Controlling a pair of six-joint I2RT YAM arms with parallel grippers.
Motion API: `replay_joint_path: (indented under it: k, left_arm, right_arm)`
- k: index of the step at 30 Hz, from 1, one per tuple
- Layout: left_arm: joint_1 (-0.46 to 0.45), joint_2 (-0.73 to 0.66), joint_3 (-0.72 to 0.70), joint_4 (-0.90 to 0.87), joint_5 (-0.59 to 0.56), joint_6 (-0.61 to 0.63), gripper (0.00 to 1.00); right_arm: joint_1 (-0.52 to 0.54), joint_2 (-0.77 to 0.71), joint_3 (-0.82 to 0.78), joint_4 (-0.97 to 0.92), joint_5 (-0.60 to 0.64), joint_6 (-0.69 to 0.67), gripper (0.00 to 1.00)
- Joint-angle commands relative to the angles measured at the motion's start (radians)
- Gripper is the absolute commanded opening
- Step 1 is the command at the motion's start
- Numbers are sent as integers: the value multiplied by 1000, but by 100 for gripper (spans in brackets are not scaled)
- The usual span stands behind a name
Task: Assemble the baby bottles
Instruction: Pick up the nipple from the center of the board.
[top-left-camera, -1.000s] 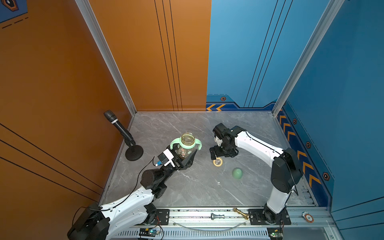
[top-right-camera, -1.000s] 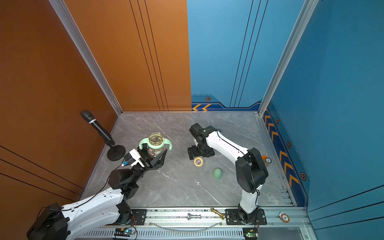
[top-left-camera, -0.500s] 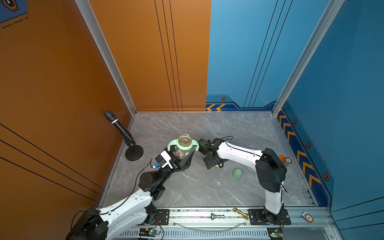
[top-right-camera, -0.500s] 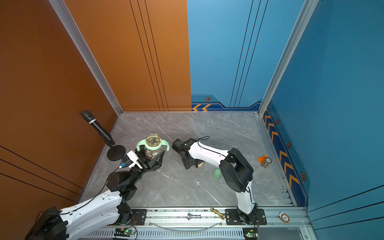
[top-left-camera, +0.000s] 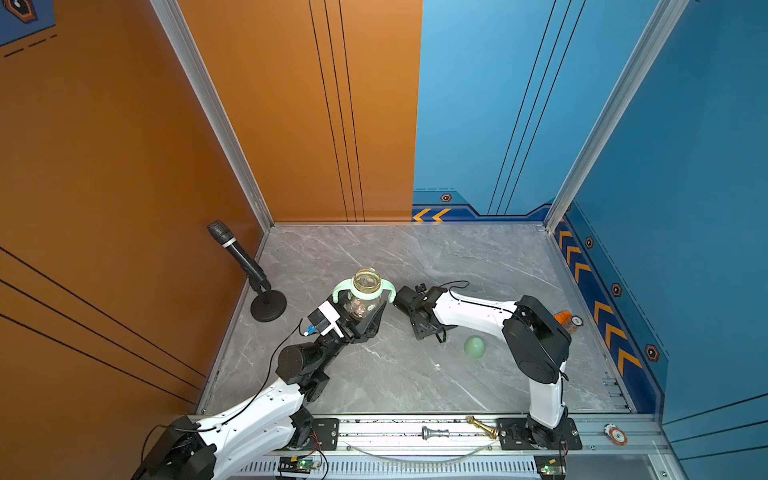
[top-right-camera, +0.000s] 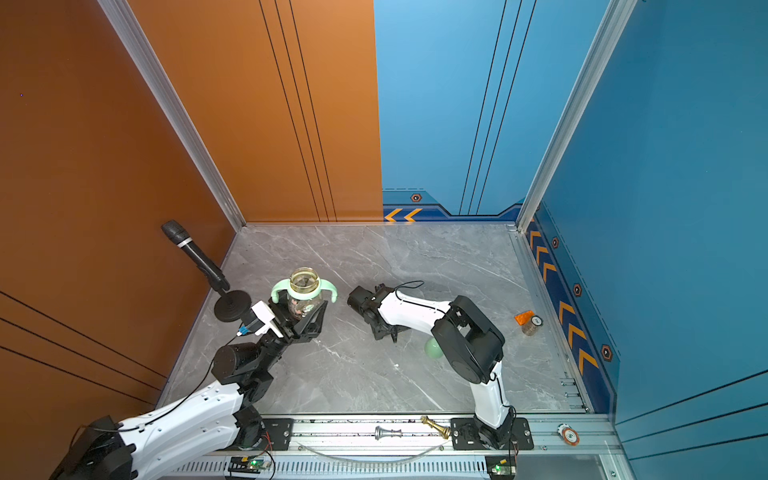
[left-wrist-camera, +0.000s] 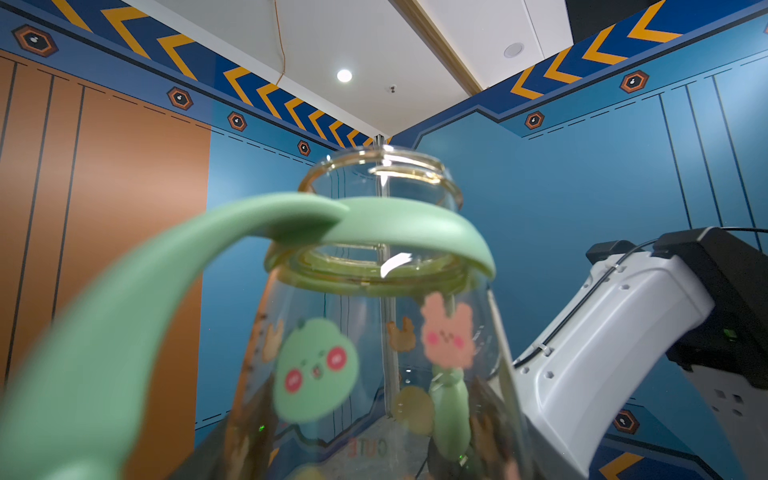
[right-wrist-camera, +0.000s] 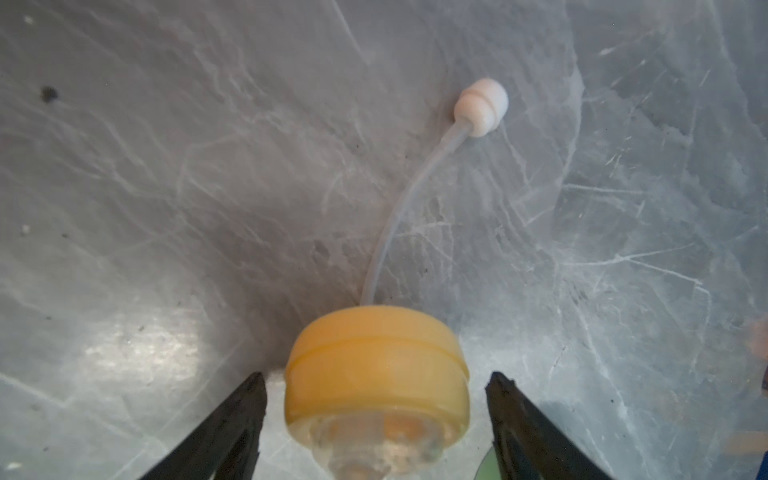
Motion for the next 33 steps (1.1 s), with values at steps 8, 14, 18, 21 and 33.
replay_joint_path:
  k: [8,14,18,21,33]
  left_arm:
    - [27,-10,-5,26,-11,-30,21]
    - [30,-8,-7,26,-8,-31,21]
    - [34,-11,-10,25,-10,-36,21]
    - [36,-10,-11,26,-8,-37,21]
    - [22,71,55,28,13,-17,21]
  right_arm:
    - [-21,1,-35,43,41,34,73]
    - [-23,-3,-46,50,44,34,61]
    - [-24,-36,-41,34,45,32,58]
    - [-20,-91,-38,12,53,20,55]
    - [-218,-560,295,-245,-317,-295,49]
